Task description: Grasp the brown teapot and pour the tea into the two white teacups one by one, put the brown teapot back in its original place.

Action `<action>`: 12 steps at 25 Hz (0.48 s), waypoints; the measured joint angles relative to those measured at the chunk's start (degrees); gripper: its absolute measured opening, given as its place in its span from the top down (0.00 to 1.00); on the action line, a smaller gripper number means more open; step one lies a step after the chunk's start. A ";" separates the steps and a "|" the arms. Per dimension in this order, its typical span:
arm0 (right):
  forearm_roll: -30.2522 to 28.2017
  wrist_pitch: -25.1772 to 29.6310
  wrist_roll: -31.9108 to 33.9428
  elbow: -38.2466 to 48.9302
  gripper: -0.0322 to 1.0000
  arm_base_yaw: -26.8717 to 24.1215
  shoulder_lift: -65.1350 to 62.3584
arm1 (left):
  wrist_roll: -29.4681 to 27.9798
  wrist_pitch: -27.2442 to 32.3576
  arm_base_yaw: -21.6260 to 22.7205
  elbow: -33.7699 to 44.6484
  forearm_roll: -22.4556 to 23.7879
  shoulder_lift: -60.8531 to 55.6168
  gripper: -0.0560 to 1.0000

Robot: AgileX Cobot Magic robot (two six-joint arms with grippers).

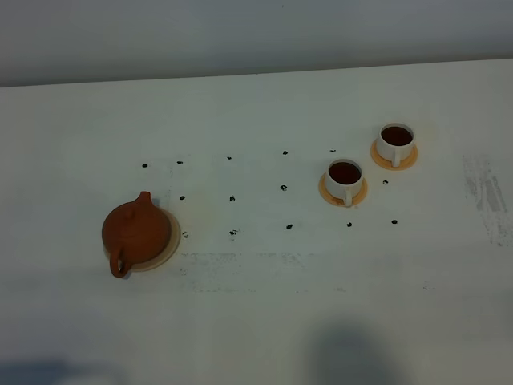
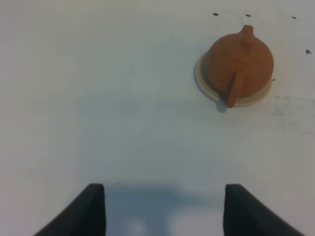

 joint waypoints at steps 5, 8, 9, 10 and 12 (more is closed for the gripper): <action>-1.71 0.00 -0.08 0.00 0.40 -2.30 0.00 | 0.00 0.00 0.00 0.00 0.00 0.00 0.45; -1.71 0.00 -0.08 0.00 0.40 -2.37 0.00 | 0.00 0.00 0.00 0.00 0.00 0.00 0.45; -1.71 0.00 -0.08 0.00 0.40 -2.37 0.00 | 0.00 0.00 0.00 0.00 0.00 0.00 0.45; -1.71 0.00 -0.08 0.00 0.40 -2.37 0.00 | 0.00 0.00 0.00 0.00 0.00 0.00 0.45; -1.71 0.00 -0.08 0.00 0.40 -2.39 0.00 | 0.00 0.00 0.00 0.00 0.00 0.00 0.45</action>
